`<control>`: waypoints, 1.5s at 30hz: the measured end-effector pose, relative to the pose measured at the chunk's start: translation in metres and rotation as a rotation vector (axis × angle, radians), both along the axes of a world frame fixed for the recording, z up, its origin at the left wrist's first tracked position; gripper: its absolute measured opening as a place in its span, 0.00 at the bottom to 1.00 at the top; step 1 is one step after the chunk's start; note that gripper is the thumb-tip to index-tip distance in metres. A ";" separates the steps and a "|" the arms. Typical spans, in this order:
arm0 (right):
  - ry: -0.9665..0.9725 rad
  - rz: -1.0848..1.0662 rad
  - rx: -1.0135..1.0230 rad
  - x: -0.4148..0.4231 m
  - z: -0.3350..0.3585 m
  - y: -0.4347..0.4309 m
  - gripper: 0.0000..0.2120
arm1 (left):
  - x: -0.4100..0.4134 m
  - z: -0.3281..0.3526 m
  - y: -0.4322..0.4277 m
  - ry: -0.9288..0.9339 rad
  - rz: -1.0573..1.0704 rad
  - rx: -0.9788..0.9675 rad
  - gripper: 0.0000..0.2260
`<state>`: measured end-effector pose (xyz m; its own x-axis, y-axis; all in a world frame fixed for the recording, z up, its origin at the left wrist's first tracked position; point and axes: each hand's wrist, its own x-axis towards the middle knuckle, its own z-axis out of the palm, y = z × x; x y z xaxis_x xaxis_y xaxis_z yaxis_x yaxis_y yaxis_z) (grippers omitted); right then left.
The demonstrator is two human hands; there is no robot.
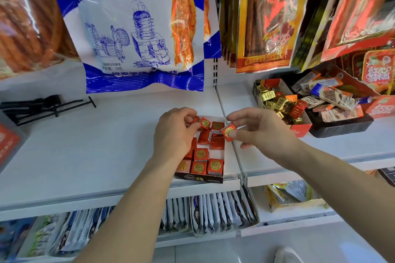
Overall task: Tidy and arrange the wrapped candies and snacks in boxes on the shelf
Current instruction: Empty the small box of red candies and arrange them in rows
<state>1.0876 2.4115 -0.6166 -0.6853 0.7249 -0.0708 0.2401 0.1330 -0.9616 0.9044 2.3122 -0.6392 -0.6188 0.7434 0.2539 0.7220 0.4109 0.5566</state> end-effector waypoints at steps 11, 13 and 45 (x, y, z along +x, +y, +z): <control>0.098 0.165 -0.058 -0.007 0.014 -0.015 0.08 | 0.011 0.032 -0.037 -0.370 -0.223 0.275 0.14; 0.133 0.175 -0.062 -0.010 0.015 -0.019 0.08 | 0.012 0.032 -0.042 -0.435 -0.246 0.245 0.15; 0.213 0.162 -0.172 -0.023 0.015 -0.023 0.09 | 0.013 0.035 -0.052 -0.821 -0.137 0.428 0.10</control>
